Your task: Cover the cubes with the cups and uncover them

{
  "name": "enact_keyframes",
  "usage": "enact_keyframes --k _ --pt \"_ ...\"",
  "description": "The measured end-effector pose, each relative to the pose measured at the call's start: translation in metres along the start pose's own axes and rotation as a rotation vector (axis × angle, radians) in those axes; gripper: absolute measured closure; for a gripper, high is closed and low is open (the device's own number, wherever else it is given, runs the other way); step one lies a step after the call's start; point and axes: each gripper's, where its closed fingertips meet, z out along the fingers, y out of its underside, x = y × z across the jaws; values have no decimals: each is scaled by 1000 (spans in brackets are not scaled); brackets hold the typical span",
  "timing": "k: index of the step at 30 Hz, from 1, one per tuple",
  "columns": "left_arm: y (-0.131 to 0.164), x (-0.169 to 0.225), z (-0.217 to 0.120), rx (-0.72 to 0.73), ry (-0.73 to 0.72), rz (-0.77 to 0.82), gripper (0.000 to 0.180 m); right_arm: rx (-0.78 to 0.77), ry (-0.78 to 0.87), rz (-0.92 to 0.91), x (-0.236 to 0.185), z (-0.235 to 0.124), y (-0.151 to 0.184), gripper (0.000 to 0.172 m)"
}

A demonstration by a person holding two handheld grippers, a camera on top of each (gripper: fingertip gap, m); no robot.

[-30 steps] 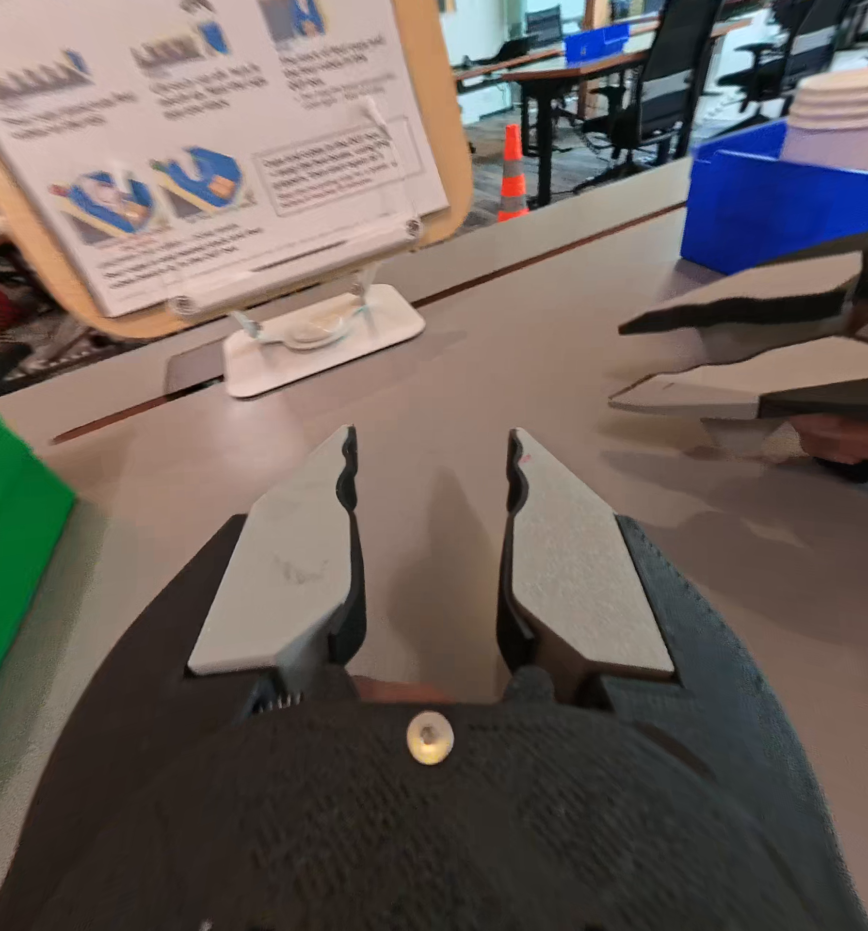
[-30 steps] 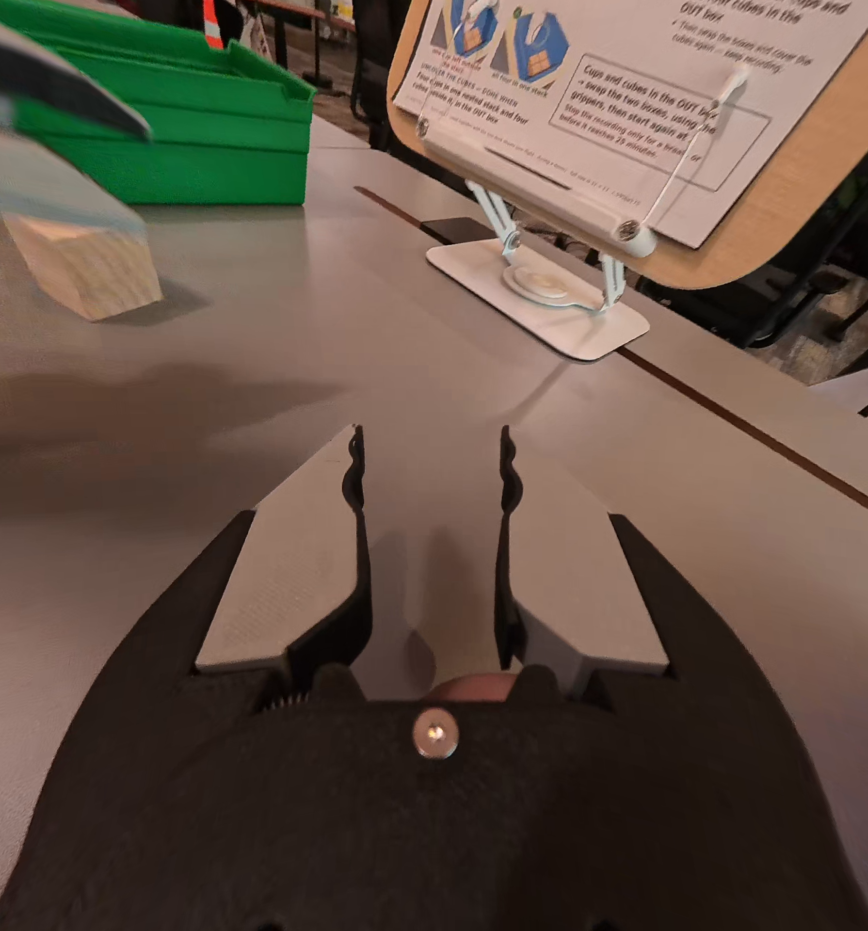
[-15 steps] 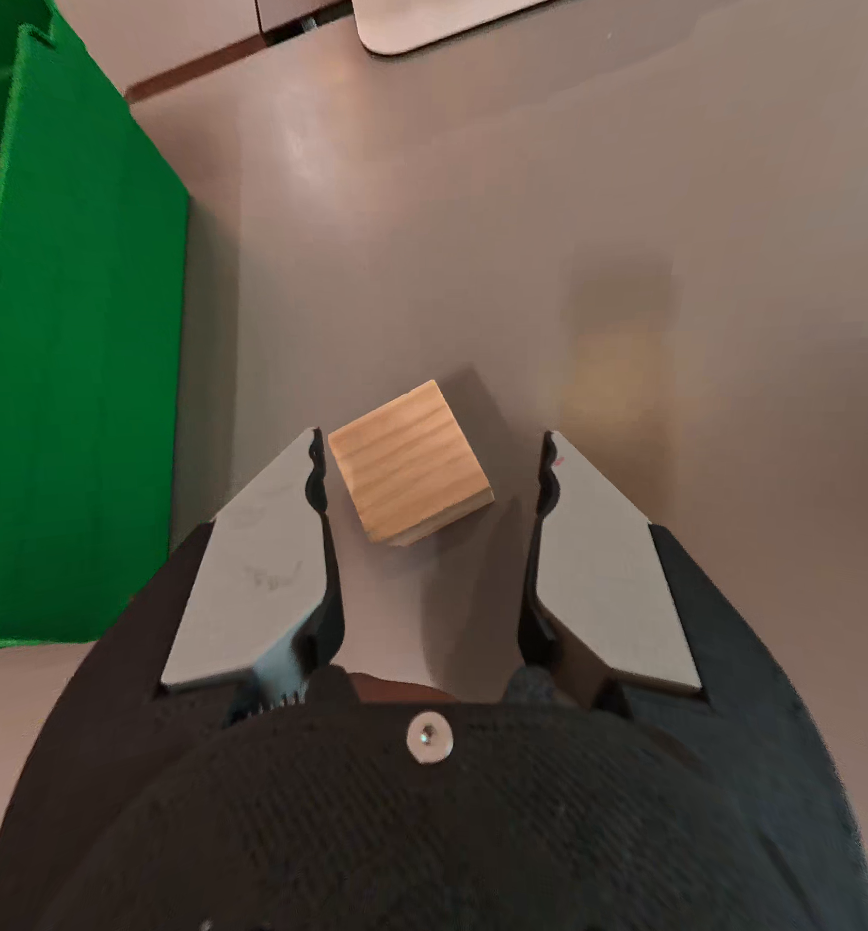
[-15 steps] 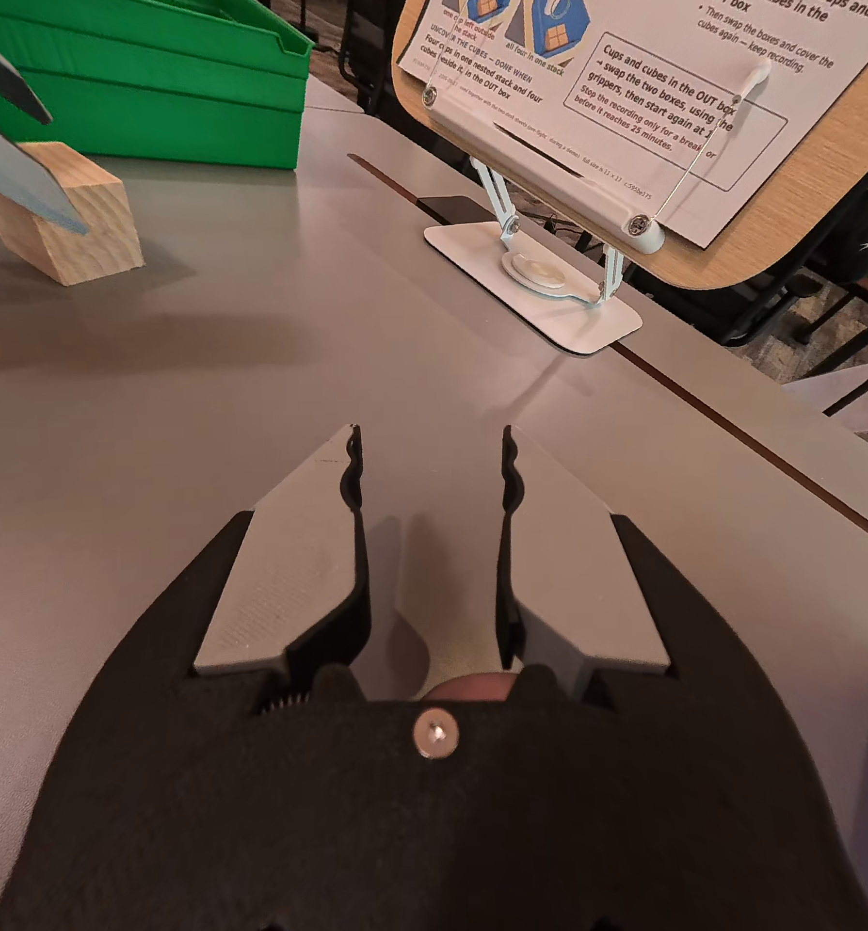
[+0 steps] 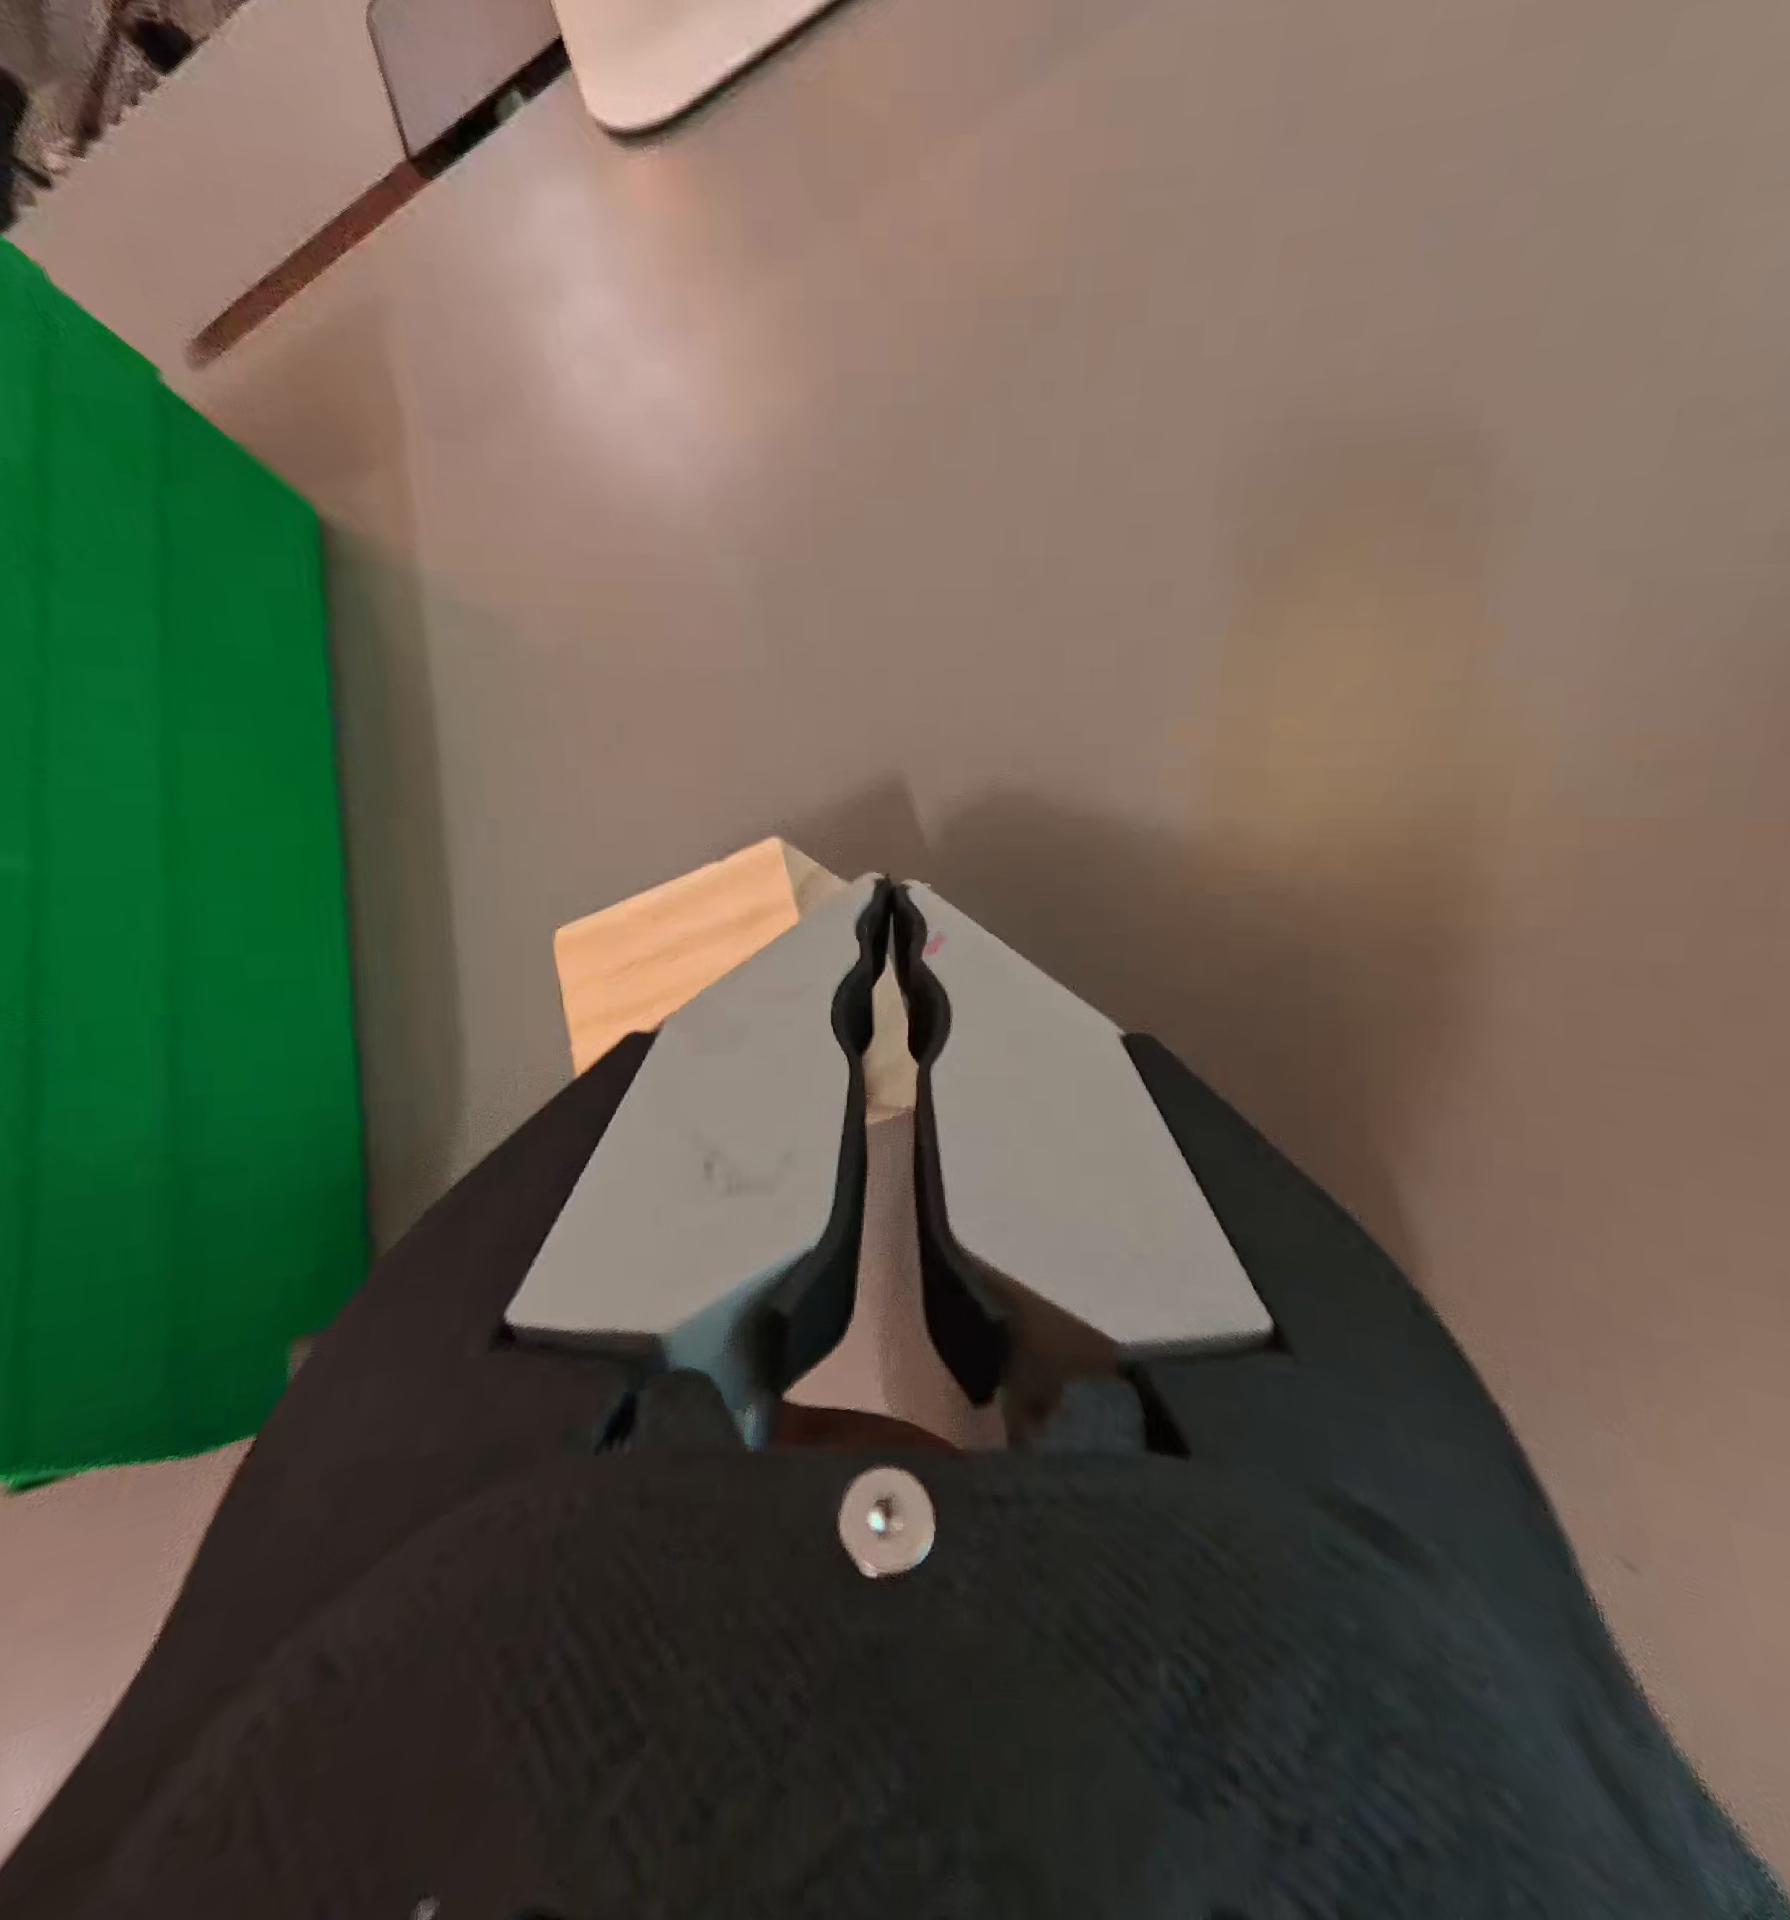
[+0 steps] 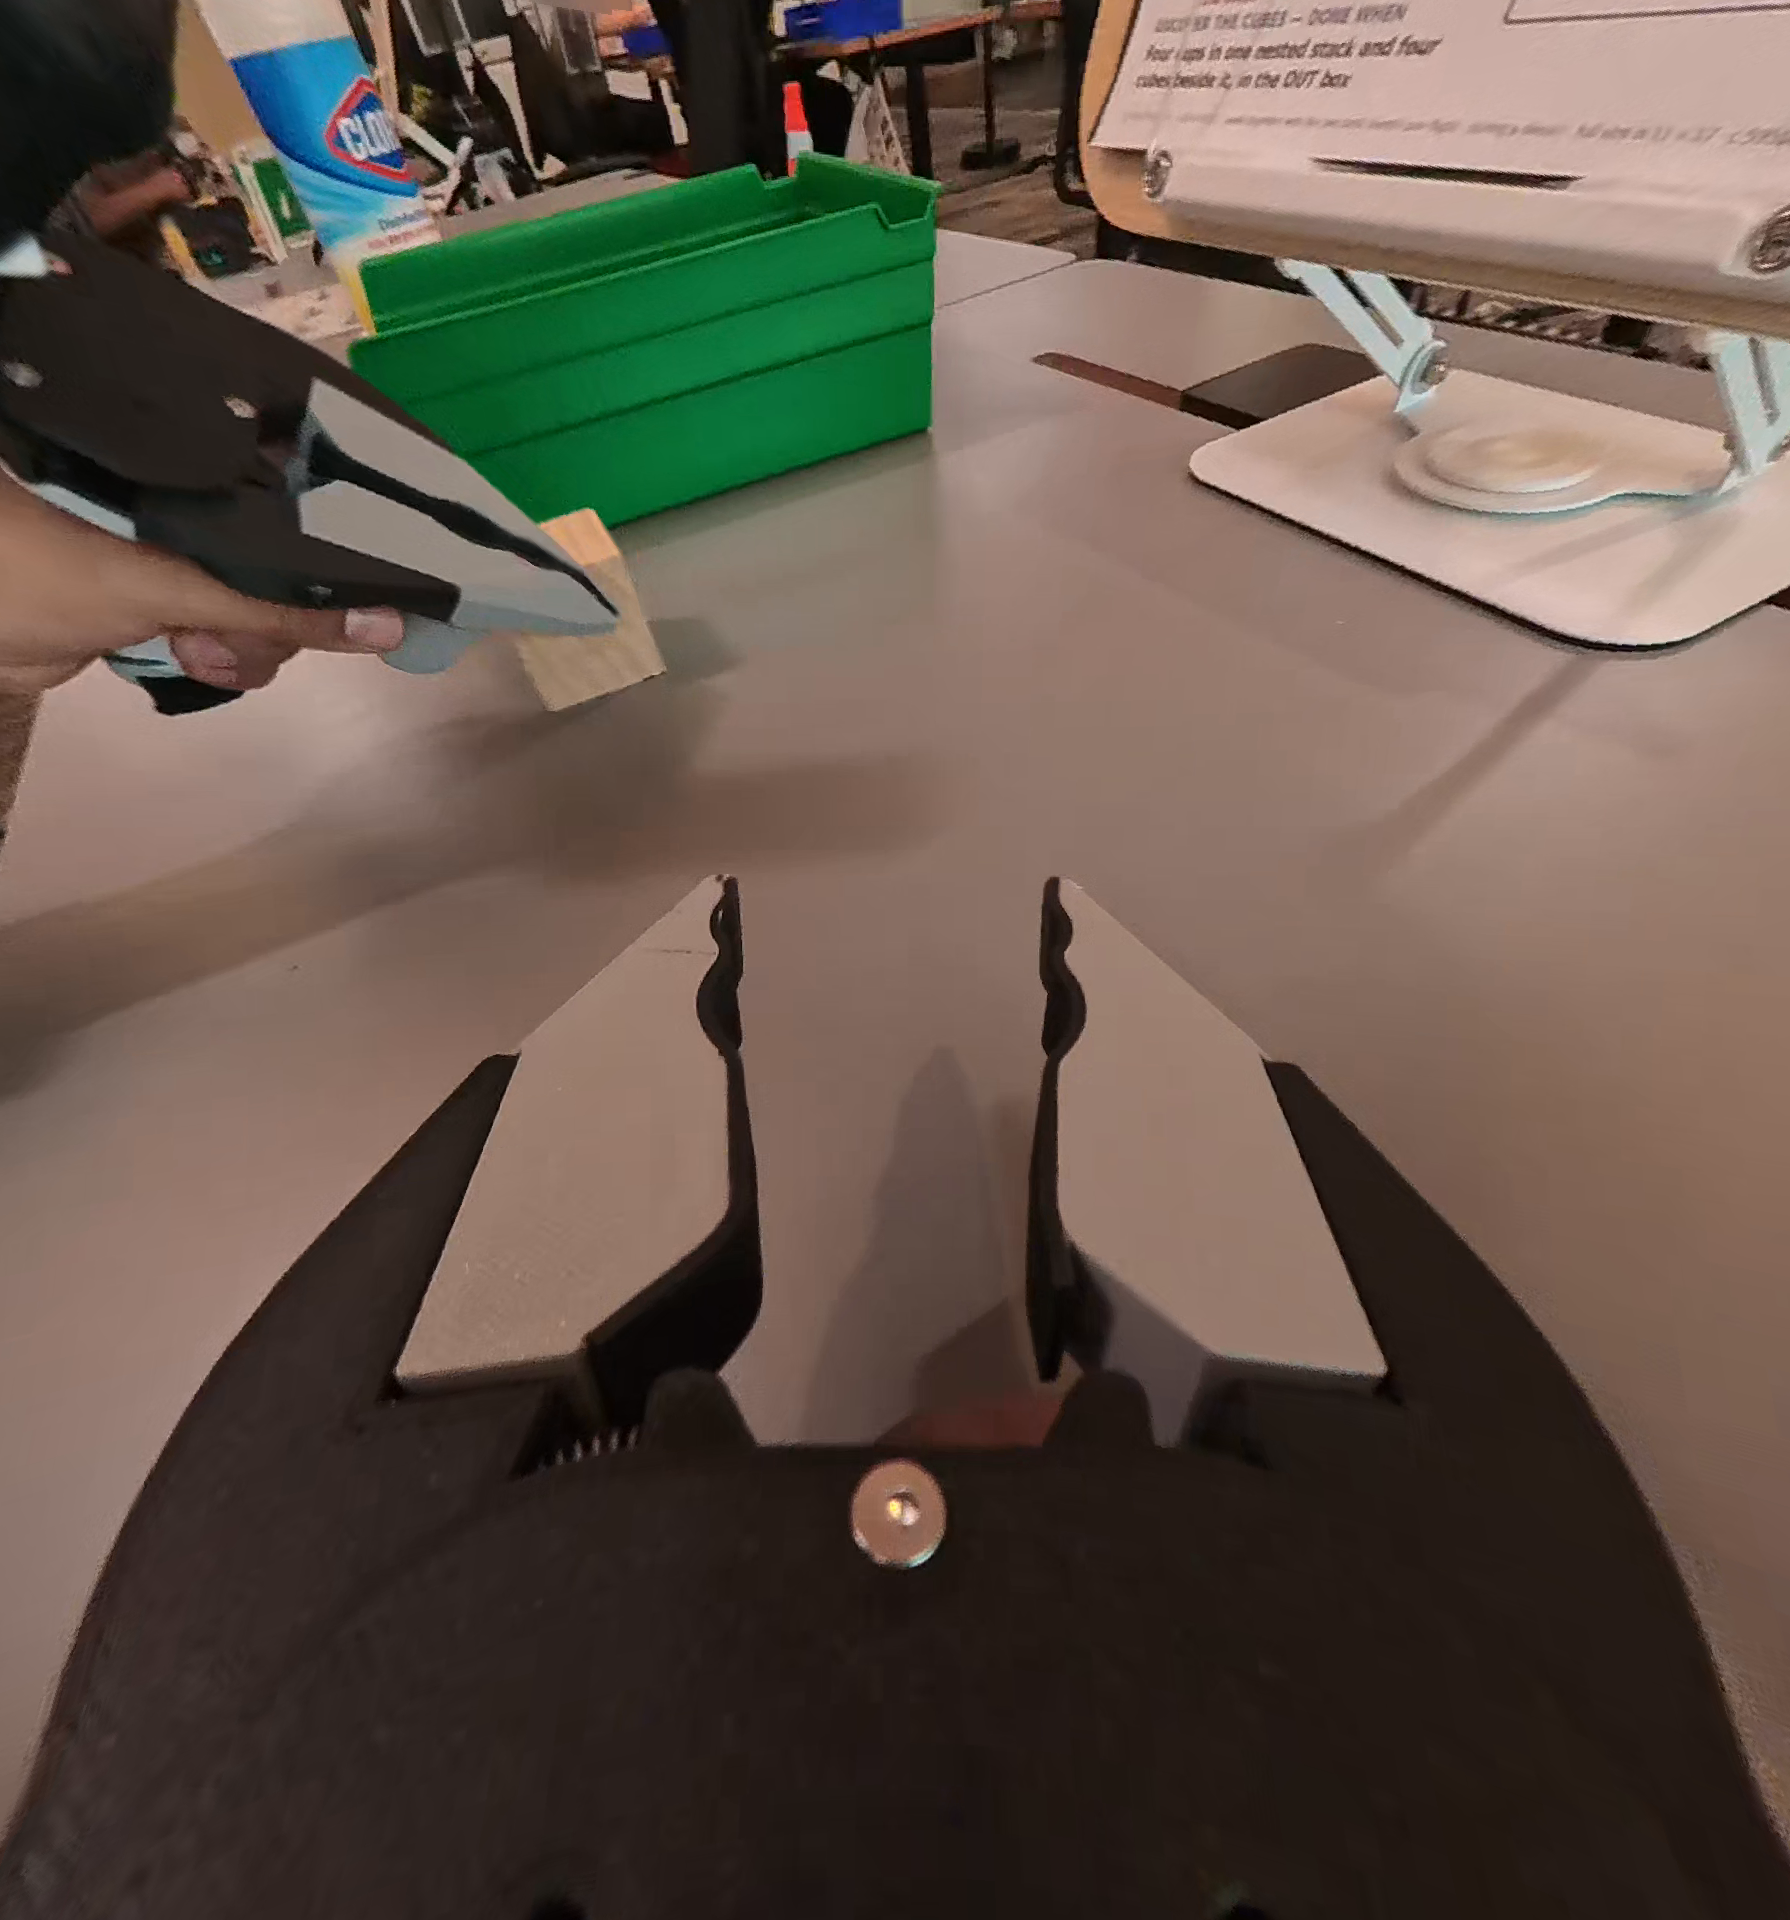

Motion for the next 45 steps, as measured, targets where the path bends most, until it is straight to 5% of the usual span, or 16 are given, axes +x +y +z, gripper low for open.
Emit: enact_keyframes --k 1,3,7,13,18,26,29,32,35,38,42,45 --pt "3 -8 1 -5 -59 25 179 0 15 -6 3 0 0 117" --pt "1 -20 -3 28 -148 51 150 -2 34 -27 5 0 0 119" --pt "0 -27 -7 60 -132 -24 149 -25 42 -62 2 3 3 120" --pt "-1 -76 -26 89 -241 -158 106 -25 47 -76 1 3 4 120" --pt "26 -82 -10 -26 -169 -311 83 -27 50 -78 1 4 4 120" --pt "41 -52 23 -89 -74 -340 83 -23 54 -83 1 3 3 122" --pt "40 -61 27 -37 -122 -359 102 -23 54 -83 1 3 3 122" --pt "38 -61 27 -7 -120 -328 103 -29 51 -85 1 4 4 123" --pt "30 -55 28 35 -87 -266 104 -34 43 -92 -1 4 5 123" --pt "-4 -17 18 197 96 -145 104 -24 -9 -85 -9 4 4 121" --pt "-59 86 -46 596 406 335 104 0 -305 80 -47 0 -1 111" --pt "-77 129 -60 652 343 581 104 16 -570 273 -73 -15 -13 98"
